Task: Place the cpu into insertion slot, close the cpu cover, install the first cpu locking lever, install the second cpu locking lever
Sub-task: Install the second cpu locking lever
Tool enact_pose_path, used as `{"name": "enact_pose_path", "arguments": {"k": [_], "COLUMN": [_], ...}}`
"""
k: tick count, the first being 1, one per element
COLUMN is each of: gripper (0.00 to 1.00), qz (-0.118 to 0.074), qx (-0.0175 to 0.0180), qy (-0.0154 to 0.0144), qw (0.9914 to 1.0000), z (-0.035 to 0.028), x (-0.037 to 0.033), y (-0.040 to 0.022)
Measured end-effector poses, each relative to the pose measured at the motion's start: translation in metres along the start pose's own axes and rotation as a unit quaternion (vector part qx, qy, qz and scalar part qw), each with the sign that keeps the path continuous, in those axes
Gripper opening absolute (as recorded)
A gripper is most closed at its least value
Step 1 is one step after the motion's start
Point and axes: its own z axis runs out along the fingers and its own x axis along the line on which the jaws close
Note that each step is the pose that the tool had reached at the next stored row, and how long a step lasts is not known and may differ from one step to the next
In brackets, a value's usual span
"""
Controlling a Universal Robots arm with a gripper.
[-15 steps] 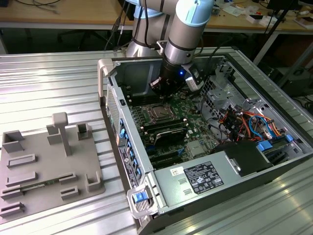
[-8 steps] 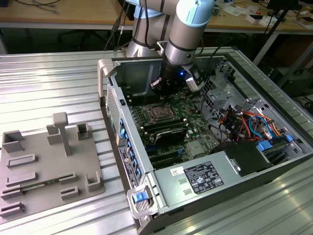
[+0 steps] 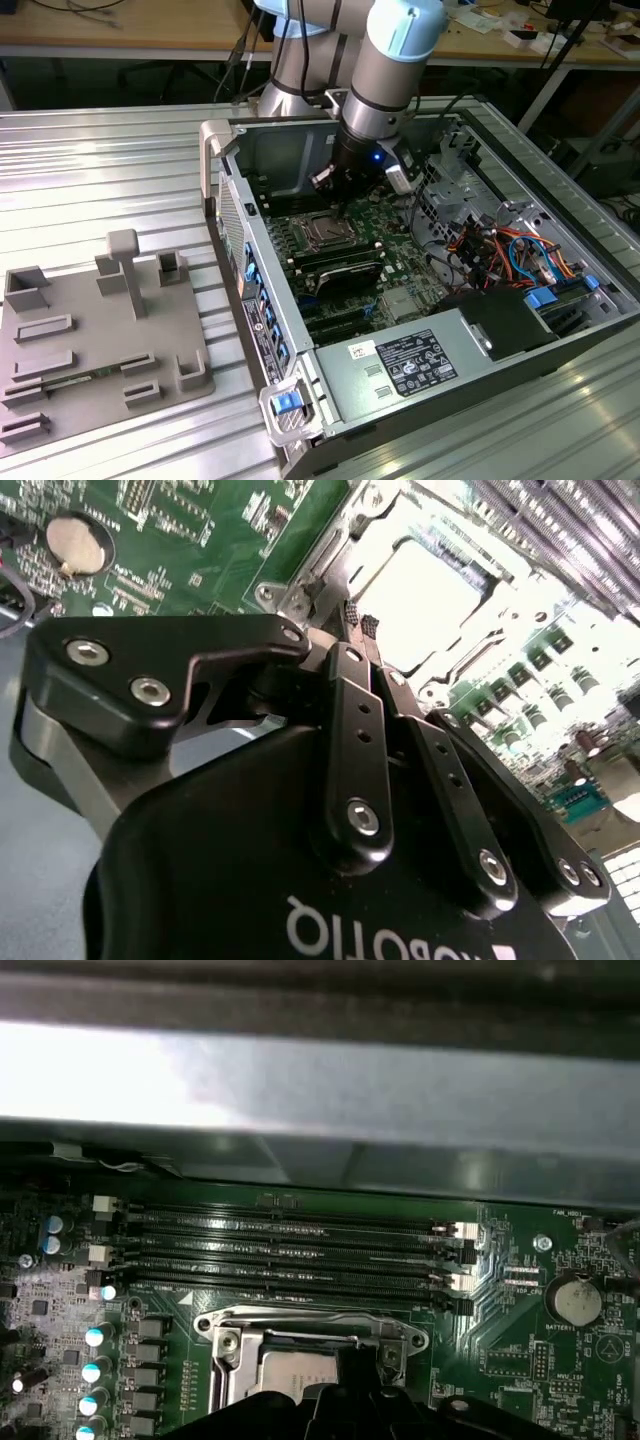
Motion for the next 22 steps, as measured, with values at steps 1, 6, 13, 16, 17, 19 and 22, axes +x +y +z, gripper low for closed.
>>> {"name": "enact_pose_path", "arguments": {"k": [1, 6, 13, 16, 17, 19, 22], "gripper": [0.11, 0.11, 0.11, 0.11, 0.11, 0.11, 0.11], "qz": [0.000, 0.000, 0.000, 0.000, 0.000, 0.000, 0.000], "qx": [-0.0001, 0.0000, 0.0036, 0.0067, 0.0067, 0.0067, 0.0073], "qy": [0.0001, 0.0006, 0.0010, 0.0013, 0.0013, 0.0013, 0.0012], "qw": [1.00000, 1.00000, 0.99999, 0.99998, 0.99998, 0.99998, 0.99997], "z": [0.0000, 0.0001, -0.0009, -0.0027, -0.0047, -0.0091, -0.0162], "x": [-0.0024, -0.0147, -0.0160, -0.0158, -0.0158, -0.0158, -0.0159], "y": [-0.0005, -0.0025, -0.0125, -0.0178, -0.0179, -0.0178, -0.0195]}}
